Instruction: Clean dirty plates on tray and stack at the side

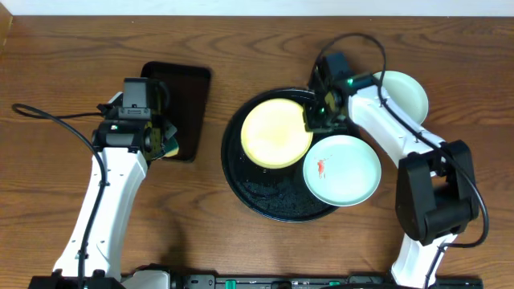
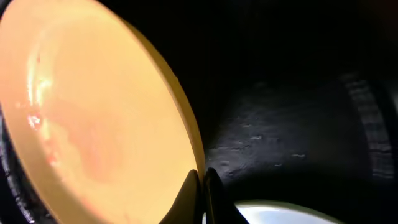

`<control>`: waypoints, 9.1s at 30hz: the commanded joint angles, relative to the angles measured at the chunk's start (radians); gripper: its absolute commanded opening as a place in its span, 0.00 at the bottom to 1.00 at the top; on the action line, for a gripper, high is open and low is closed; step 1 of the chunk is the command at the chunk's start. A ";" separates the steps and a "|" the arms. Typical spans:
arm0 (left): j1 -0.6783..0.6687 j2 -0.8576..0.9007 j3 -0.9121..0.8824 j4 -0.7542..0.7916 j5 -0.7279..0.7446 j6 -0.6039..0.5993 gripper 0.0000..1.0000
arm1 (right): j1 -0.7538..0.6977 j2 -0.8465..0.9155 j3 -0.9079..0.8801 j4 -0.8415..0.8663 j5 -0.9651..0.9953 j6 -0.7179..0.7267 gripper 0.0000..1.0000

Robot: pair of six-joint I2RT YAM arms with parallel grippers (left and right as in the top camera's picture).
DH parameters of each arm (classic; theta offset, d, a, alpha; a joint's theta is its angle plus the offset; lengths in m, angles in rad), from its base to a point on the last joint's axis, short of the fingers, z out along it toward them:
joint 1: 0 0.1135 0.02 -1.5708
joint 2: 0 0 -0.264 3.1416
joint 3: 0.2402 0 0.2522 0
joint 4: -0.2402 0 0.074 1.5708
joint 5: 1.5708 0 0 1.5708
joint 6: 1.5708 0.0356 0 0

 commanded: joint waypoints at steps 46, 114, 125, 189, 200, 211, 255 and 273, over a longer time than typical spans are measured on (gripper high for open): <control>0.006 0.071 -0.006 0.094 0.120 0.233 0.07 | -0.138 -0.189 0.152 -0.117 0.314 0.072 0.02; 0.004 0.073 -0.007 0.092 0.128 0.165 0.07 | -0.320 -0.477 -0.670 0.043 0.043 0.242 0.35; 0.004 0.074 -0.007 0.092 0.140 0.166 0.08 | -0.230 -0.477 -0.643 0.078 -0.010 0.214 0.01; -0.567 0.426 -0.010 0.402 0.344 -0.482 0.08 | -0.002 -0.090 -0.462 0.313 0.047 0.078 0.01; -0.621 0.513 -0.010 0.387 0.243 -0.470 0.07 | -0.002 -0.090 -0.462 0.308 0.048 0.081 0.01; -0.515 0.468 -0.003 0.161 0.080 -0.391 0.07 | -0.002 -0.090 -0.462 0.300 0.048 0.081 0.01; -0.522 0.441 0.008 0.113 -0.081 -0.294 0.08 | -0.002 -0.090 -0.462 0.289 0.047 0.088 0.01; -0.307 0.020 0.008 0.039 -0.093 -0.005 0.07 | 0.009 -0.385 -0.349 0.189 0.129 -0.011 0.01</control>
